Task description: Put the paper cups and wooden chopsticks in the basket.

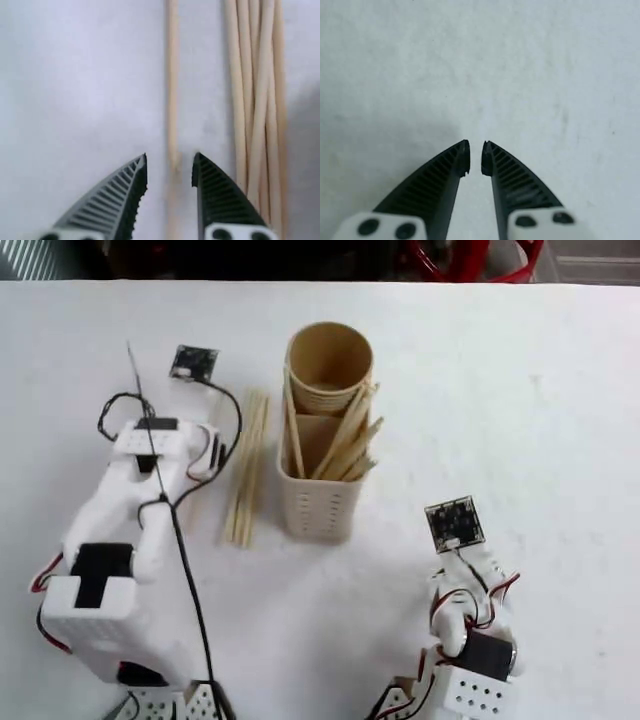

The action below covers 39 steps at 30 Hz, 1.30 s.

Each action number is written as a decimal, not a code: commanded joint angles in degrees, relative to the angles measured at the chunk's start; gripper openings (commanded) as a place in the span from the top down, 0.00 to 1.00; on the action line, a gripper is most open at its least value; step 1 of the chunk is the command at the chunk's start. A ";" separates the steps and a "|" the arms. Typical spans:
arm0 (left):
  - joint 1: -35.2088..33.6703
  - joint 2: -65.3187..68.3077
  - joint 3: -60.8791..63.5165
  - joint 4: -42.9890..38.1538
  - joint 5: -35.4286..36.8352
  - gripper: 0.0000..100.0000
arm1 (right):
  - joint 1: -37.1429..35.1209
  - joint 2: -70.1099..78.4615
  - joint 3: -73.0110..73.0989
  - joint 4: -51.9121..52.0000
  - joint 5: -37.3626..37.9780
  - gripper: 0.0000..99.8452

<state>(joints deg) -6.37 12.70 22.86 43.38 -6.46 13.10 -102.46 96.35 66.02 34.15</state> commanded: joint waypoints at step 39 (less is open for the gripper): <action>-2.07 -18.24 -22.86 27.69 -0.88 0.98 | 0.22 -0.31 0.53 0.22 0.26 0.94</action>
<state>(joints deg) -8.22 11.47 -0.79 70.55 -6.81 13.10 -102.46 96.35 66.02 34.15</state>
